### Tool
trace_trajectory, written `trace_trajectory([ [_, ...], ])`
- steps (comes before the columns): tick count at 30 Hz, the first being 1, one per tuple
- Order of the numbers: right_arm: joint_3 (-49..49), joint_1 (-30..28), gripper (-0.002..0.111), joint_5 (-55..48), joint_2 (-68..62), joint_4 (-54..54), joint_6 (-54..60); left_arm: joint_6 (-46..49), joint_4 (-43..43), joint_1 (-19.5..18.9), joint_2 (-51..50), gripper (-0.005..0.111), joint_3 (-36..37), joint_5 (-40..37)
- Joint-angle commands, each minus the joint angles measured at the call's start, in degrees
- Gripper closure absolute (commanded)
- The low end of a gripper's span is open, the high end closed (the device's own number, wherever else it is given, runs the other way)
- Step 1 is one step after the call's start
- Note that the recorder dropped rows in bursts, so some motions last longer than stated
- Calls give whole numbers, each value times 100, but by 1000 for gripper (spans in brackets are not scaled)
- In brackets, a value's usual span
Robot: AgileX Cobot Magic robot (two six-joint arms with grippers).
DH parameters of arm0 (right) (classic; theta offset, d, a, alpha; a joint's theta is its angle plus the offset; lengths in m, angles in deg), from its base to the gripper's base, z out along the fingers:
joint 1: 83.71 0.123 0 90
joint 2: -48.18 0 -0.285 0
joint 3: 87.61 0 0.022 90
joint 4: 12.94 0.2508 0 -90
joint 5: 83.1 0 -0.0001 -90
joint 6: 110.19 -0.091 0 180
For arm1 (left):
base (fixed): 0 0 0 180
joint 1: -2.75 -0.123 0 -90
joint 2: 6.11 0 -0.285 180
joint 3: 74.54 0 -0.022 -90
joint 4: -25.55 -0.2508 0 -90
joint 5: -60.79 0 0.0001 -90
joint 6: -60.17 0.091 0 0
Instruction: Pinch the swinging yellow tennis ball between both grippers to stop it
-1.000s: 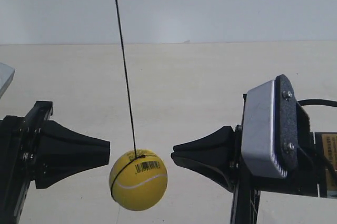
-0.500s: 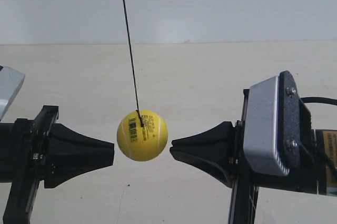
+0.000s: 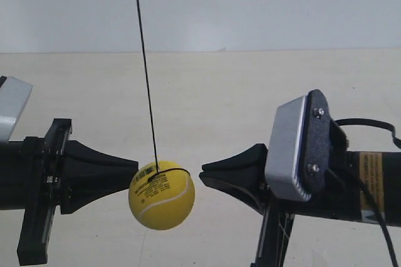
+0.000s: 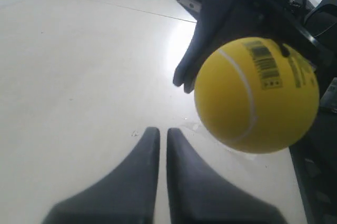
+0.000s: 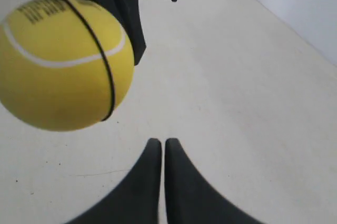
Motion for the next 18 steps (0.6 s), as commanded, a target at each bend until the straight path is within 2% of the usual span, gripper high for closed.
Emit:
trace_trajectory([
  [1, 289, 10, 108, 519, -508, 0, 149, 56, 42, 33, 1, 102, -25, 51],
  [7, 366, 10, 108, 437, -553, -156, 126, 94, 42, 33, 1, 102, -25, 51],
  [12, 366, -2, 108, -190, -551, -142, 137, 117, 21, 33, 1, 102, -25, 51],
  [18, 366, -2, 108, -419, -355, -201, 70, 135, -5, 33, 1, 102, -25, 51],
])
